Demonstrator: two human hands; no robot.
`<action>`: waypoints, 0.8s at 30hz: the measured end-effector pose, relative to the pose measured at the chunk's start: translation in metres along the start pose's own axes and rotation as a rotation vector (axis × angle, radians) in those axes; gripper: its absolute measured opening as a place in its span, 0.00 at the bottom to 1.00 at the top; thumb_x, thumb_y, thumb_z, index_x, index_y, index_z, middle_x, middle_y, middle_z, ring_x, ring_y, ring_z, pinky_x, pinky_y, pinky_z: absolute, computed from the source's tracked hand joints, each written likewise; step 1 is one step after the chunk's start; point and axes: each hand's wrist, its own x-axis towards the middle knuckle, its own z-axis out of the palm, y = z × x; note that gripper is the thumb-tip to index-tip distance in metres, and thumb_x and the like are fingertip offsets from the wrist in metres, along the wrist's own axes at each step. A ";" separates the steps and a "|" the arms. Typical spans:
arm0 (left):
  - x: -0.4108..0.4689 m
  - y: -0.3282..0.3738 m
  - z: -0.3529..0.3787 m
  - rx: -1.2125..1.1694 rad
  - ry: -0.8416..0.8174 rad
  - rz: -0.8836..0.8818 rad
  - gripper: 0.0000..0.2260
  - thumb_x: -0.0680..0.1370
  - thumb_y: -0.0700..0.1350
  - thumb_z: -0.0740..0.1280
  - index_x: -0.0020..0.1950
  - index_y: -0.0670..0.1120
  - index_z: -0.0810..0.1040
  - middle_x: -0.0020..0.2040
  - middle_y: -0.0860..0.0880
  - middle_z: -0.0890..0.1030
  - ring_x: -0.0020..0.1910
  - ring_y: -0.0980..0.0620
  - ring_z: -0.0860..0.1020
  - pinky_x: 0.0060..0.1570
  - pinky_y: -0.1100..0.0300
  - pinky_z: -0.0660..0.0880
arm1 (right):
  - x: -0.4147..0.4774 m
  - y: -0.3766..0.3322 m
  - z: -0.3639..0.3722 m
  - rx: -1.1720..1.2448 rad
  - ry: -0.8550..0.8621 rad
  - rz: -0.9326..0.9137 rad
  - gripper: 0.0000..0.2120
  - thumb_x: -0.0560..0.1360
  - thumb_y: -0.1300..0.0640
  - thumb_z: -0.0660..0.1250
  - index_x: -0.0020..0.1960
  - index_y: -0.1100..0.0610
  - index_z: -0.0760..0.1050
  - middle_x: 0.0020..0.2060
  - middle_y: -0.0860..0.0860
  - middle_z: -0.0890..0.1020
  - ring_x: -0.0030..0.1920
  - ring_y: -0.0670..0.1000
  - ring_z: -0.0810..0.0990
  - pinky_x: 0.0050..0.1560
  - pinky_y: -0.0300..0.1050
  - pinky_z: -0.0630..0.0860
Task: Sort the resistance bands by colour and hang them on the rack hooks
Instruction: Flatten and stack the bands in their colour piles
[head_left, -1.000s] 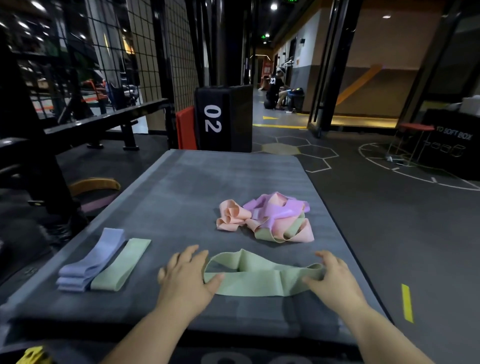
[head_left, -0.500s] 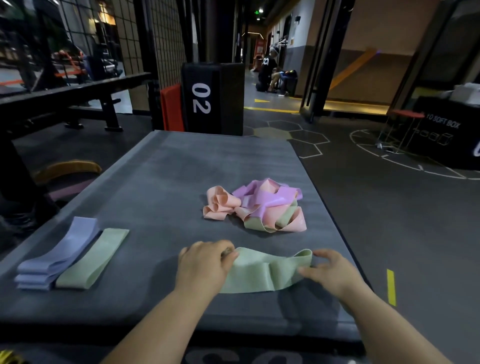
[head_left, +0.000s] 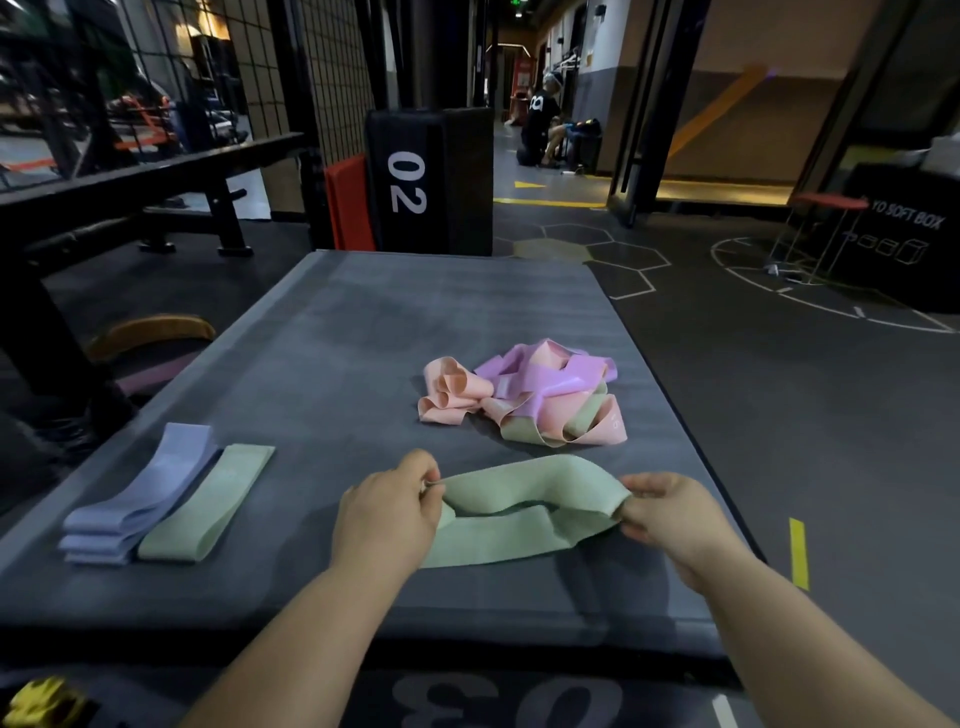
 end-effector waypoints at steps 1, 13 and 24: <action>0.000 -0.002 -0.003 -0.022 -0.006 -0.021 0.05 0.80 0.51 0.60 0.53 0.53 0.71 0.46 0.51 0.81 0.49 0.46 0.77 0.44 0.55 0.71 | 0.001 0.001 -0.001 -0.126 0.052 -0.062 0.10 0.72 0.68 0.69 0.52 0.61 0.79 0.43 0.53 0.84 0.42 0.52 0.82 0.45 0.47 0.81; -0.004 -0.022 -0.017 -0.058 -0.016 -0.149 0.03 0.80 0.49 0.59 0.52 0.54 0.71 0.44 0.54 0.80 0.43 0.49 0.76 0.39 0.57 0.73 | -0.012 0.002 -0.004 -0.749 0.001 -0.353 0.16 0.69 0.54 0.71 0.55 0.48 0.72 0.50 0.46 0.75 0.47 0.46 0.76 0.49 0.41 0.72; -0.003 -0.042 -0.026 -0.182 0.033 -0.272 0.02 0.80 0.49 0.61 0.52 0.54 0.72 0.51 0.53 0.82 0.49 0.47 0.78 0.43 0.56 0.73 | -0.018 -0.003 0.005 -0.891 -0.028 -0.357 0.06 0.71 0.54 0.68 0.45 0.50 0.71 0.40 0.46 0.78 0.43 0.50 0.76 0.42 0.45 0.74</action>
